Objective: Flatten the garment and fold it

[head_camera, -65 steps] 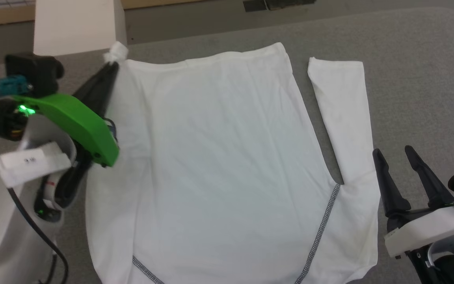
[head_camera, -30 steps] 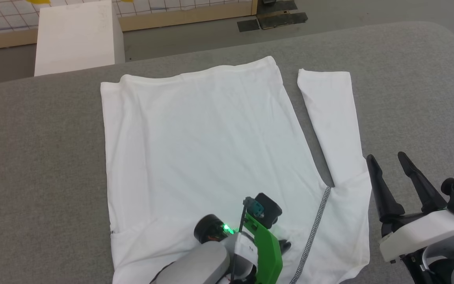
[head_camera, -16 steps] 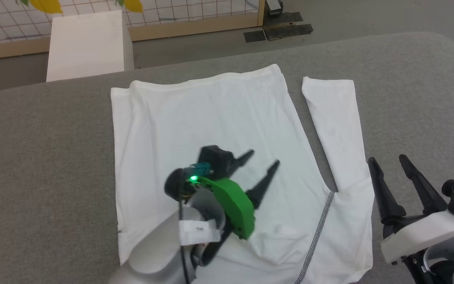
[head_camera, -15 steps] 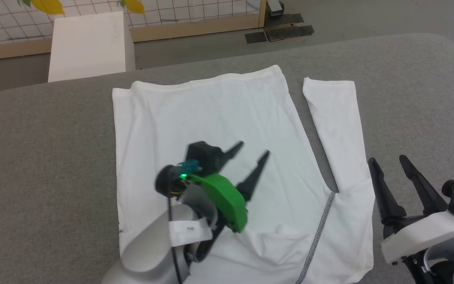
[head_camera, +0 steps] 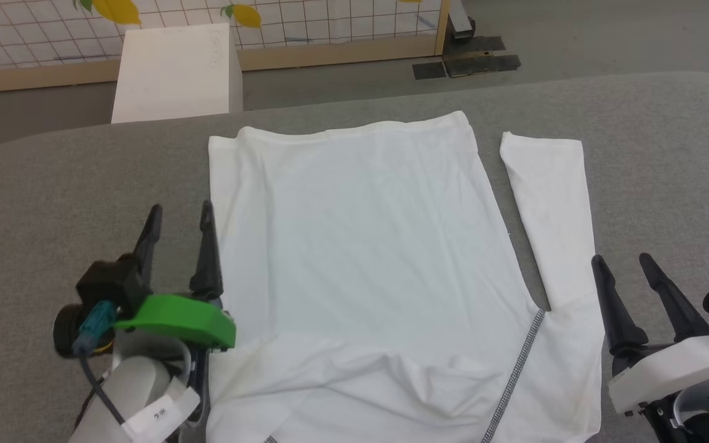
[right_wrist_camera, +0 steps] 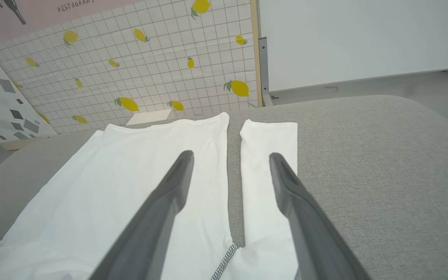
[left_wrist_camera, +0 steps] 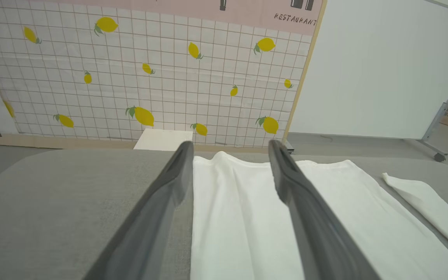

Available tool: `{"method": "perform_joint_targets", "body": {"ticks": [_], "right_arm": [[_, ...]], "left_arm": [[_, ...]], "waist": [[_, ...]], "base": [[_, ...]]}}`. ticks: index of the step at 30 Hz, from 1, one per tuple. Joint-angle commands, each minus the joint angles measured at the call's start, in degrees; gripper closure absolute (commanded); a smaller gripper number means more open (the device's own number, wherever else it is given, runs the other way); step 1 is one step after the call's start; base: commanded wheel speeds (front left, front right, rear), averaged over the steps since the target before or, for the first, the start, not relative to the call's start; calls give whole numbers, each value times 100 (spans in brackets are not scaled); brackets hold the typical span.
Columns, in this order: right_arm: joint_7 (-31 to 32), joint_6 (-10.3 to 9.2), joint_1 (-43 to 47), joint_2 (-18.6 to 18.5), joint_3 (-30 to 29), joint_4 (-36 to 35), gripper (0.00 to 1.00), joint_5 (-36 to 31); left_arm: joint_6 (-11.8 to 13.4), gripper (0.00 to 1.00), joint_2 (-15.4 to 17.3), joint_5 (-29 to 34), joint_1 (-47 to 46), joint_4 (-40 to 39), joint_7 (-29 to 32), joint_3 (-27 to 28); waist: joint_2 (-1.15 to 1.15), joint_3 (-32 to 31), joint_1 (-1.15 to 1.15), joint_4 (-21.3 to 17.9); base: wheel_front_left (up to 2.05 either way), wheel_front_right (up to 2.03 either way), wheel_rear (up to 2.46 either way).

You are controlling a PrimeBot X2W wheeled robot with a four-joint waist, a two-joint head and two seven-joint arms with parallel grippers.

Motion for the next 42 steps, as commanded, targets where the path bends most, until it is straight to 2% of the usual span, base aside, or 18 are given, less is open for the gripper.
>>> {"method": "perform_joint_targets", "body": {"ticks": [1, 5, 9, 15, 24, 32, 39, 40, 41, 42], "right_arm": [[-66, -10, -62, -18, -49, 69, 0, 64], [-154, -10, -329, -95, -254, 359, 0, 162], [-65, -10, -889, -235, -527, 991, 0, 267], [415, -10, -2155, -546, -882, 2291, 0, 580], [1301, -10, -4062, -1039, -1513, 4123, 0, 346], [1919, -10, -5098, -1235, -1875, 4782, 0, -105], [2605, -10, -5475, -1335, -1927, 5106, 0, -477], [2754, -10, -5492, -1344, -1915, 5137, 29, -522], [2869, -10, -5498, -1353, -1890, 5146, 53, -562], [2985, -10, -5497, -1362, -1849, 5136, 67, -598]], "left_arm": [[-50, 0, -51, 171, 221, -104, -25, 174], [-208, 0, -325, 563, 624, -402, -26, 643], [-445, 0, -588, 893, 801, -594, -26, 974], [-826, 0, -906, 1293, 770, -669, -26, 1233], [-1205, 0, -1228, 1636, 352, -697, -27, 1432], [-1325, 0, -1394, 1792, 122, -786, -27, 1594], [-1407, 0, -1464, 1850, 105, -853, -27, 1724], [-1415, 0, -1471, 1856, 111, -854, -27, 1738], [-1421, 0, -1476, 1861, 116, -853, -27, 1747], [-1428, 0, -1481, 1868, 122, -850, -27, 1761]], "waist": [[0, 16, 0, 41], [0, 119, 0, 142], [0, 330, 0, 247], [0, 845, 0, 432], [0, 1788, 0, 822], [0, 2376, 0, 1110], [0, 2546, 0, 1245], [0, 2542, 0, 1252], [0, 2535, 0, 1257], [0, 2522, 0, 1260]], "base": [[0, 0, 0], [0, 0, 0], [0, 0, 0], [0, 0, 0], [0, 0, 0], [0, 0, 0], [0, 0, 0], [0, 0, 0], [0, 0, 0], [0, 0, 0]]}}
